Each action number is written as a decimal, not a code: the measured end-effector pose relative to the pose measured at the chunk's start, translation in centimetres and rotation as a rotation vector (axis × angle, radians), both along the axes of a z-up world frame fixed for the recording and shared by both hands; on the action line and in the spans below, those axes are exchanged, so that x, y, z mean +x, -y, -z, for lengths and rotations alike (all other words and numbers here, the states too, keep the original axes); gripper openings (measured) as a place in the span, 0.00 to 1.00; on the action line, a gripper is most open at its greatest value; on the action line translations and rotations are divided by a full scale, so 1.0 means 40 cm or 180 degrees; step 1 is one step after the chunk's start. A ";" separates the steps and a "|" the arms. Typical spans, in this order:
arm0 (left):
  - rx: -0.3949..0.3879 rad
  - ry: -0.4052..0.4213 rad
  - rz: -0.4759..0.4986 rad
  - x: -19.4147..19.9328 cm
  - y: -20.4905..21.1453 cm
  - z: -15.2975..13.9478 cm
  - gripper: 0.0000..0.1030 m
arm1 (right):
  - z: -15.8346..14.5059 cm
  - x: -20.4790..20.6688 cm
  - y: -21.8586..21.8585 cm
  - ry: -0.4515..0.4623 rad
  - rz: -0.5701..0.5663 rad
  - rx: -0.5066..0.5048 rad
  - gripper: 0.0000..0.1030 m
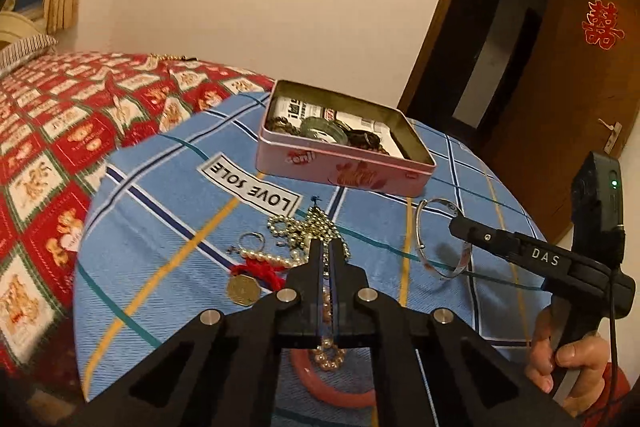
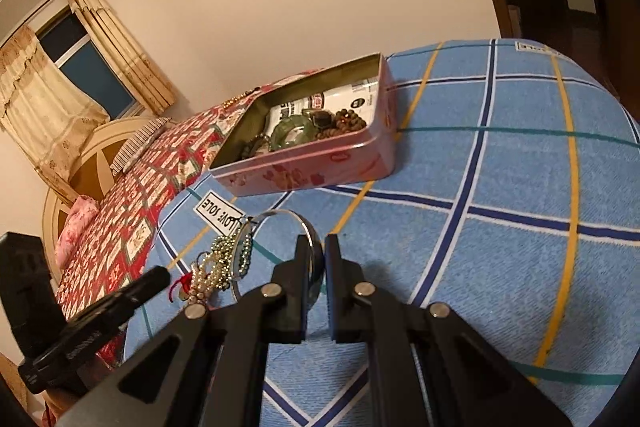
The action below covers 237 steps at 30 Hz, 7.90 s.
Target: Organize jewelry
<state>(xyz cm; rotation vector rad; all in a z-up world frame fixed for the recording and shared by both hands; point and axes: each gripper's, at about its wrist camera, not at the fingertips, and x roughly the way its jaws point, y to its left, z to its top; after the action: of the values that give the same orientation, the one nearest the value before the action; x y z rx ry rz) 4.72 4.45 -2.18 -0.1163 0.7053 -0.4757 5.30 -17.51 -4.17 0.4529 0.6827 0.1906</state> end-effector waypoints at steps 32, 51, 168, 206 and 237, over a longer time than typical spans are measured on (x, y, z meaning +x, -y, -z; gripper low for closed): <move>-0.0052 -0.0357 0.0006 0.022 0.011 0.034 0.11 | 0.002 -0.005 0.012 0.0031 0.0020 0.0108 0.11; -0.0442 0.0619 -0.0029 0.071 -0.038 -0.133 0.12 | -0.092 0.023 0.029 0.0302 0.0093 0.0162 0.11; 0.0642 -0.0002 -0.0008 -0.032 -0.140 0.035 0.59 | 0.056 -0.040 -0.354 -0.0436 -0.1432 -0.1677 0.79; 0.0442 0.0153 0.0226 -0.011 -0.036 0.031 0.04 | -0.040 -0.060 -0.097 0.0205 -0.0155 -0.0677 0.79; 0.0153 0.0570 -0.0156 0.361 0.165 -0.080 0.05 | -0.150 0.248 -0.045 0.0670 0.0623 -0.0995 0.79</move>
<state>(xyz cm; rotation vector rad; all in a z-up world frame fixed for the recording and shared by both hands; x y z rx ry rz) 19.16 -2.17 1.04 -0.0451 0.5366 -0.4161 15.23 -15.72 1.84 0.1937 0.4476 -0.0539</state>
